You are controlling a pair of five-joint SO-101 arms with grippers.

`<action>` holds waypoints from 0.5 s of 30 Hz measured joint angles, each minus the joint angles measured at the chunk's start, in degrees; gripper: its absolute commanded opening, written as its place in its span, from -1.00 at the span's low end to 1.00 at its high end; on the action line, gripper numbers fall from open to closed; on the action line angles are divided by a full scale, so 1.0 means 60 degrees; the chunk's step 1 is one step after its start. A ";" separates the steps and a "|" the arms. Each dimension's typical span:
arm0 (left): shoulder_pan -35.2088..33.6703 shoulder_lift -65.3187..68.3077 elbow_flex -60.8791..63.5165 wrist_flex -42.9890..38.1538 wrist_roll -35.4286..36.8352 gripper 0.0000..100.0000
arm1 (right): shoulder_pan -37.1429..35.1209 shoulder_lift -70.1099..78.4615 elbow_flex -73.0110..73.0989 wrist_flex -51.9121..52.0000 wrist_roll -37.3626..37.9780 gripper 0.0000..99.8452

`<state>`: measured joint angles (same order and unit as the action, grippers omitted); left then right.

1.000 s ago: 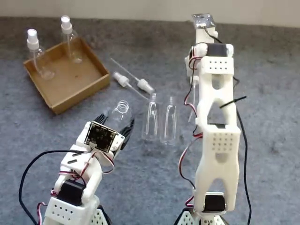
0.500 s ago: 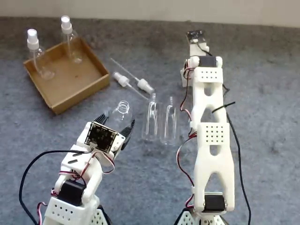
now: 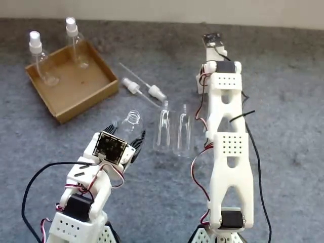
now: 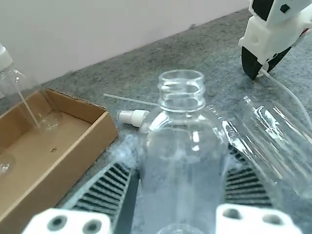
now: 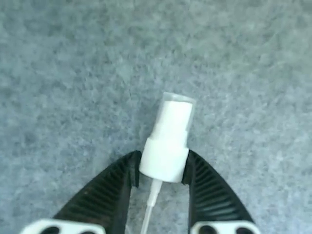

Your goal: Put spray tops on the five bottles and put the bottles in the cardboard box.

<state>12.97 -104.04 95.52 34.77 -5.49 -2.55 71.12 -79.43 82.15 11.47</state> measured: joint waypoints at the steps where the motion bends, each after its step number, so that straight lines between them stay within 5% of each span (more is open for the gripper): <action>1: 0.0000 0.0000 0.0000 0.0000 0.0000 -0.80 | 0.0000 0.0000 0.0000 0.0000 0.0000 -0.86; 15: 0.0000 0.0000 0.0000 0.0000 0.0000 -0.80 | 0.0469 -0.0205 -0.2242 0.2711 0.0000 -0.85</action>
<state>12.97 -104.04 95.52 34.77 -5.49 0.26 69.89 -92.88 98.42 11.47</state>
